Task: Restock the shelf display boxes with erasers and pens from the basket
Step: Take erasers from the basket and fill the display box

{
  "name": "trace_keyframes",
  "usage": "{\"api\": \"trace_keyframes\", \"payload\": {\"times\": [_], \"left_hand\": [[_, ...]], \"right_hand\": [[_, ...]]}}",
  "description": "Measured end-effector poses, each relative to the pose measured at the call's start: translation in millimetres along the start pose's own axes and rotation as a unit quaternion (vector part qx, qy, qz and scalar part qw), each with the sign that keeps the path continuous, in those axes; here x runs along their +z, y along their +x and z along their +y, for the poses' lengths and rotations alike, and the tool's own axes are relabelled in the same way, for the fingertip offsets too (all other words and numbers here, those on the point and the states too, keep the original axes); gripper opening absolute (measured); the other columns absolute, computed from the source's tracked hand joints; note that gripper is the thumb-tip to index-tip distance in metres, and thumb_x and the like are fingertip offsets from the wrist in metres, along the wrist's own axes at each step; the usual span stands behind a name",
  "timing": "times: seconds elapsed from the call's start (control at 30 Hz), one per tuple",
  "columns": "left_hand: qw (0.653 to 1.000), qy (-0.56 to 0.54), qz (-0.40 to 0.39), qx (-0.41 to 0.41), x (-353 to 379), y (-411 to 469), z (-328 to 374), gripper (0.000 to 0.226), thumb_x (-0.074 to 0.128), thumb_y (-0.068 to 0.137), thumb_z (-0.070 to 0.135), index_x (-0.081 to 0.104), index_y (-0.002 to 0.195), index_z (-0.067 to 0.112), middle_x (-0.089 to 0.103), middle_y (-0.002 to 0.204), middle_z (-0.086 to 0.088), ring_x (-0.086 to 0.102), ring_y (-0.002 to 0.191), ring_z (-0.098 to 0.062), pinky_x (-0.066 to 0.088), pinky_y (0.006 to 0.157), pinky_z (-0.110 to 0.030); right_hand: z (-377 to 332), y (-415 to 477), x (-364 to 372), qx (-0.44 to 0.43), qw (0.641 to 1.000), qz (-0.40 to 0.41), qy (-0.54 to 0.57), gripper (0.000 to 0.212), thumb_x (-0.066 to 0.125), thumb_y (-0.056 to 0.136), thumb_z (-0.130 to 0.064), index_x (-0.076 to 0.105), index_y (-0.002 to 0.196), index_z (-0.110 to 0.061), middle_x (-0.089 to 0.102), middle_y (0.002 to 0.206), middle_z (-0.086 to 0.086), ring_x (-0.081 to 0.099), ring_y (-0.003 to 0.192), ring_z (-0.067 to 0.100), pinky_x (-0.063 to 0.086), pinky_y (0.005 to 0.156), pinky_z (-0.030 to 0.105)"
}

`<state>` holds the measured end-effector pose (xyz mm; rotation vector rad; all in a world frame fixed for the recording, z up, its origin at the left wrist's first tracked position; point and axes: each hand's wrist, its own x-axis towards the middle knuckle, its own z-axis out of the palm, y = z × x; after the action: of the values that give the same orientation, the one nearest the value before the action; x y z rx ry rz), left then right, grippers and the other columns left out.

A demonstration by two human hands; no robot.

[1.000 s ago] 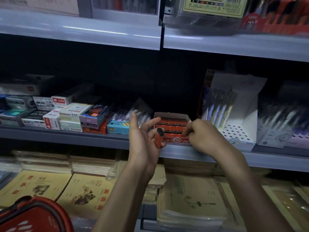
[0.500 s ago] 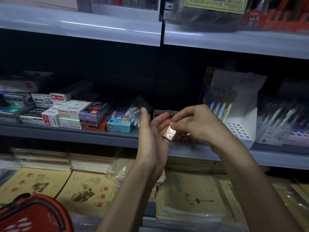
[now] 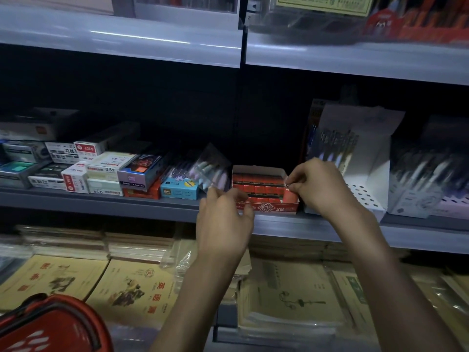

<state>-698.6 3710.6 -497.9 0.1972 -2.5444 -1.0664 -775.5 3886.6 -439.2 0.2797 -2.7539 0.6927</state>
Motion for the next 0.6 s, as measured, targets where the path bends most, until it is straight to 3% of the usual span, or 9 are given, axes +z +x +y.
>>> {"api": "trace_keyframes", "payload": {"times": [0.13,0.33,0.5,0.6], "left_hand": [[0.998,0.055,0.003,0.014,2,-2,1,0.033,0.065,0.096,0.041,0.065,0.127,0.031,0.049,0.127,0.002,0.046,0.123,-0.021,0.049,0.099,-0.043],[0.996,0.085,0.032,0.019,7,-2,1,0.035,0.063,0.096,0.047,0.065,0.127,0.03,0.051,0.128,0.002,0.049,0.12,-0.021,0.05,0.095,-0.042],[0.993,0.097,0.059,0.026,12,1,0,0.036,0.064,0.095,0.051,0.066,0.122,0.027,0.053,0.122,0.001,0.053,0.116,-0.021,0.05,0.094,-0.041],[0.992,0.097,0.072,0.028,14,3,0,0.038,0.064,0.095,0.052,0.066,0.121,0.025,0.054,0.12,0.001,0.054,0.113,-0.021,0.051,0.092,-0.039]], "right_hand": [[-1,3,1,-0.001,0.999,-0.026,-0.02,0.015,0.077,0.088,-0.007,0.082,0.092,-0.02,0.077,0.095,0.001,0.069,0.09,0.017,0.058,0.087,0.038],[-2,4,3,-0.007,0.996,-0.052,-0.069,0.017,0.073,0.091,-0.006,0.083,0.097,-0.019,0.077,0.1,0.002,0.07,0.093,0.02,0.057,0.086,0.037],[-6,-1,12,-0.029,0.985,-0.045,-0.165,0.022,0.071,0.091,-0.007,0.081,0.096,-0.026,0.074,0.104,0.004,0.069,0.096,0.026,0.053,0.079,0.035],[-5,-2,13,-0.033,0.985,-0.019,-0.169,0.02,0.072,0.09,-0.009,0.079,0.092,-0.027,0.073,0.103,0.002,0.068,0.097,0.026,0.047,0.075,0.032]]}}
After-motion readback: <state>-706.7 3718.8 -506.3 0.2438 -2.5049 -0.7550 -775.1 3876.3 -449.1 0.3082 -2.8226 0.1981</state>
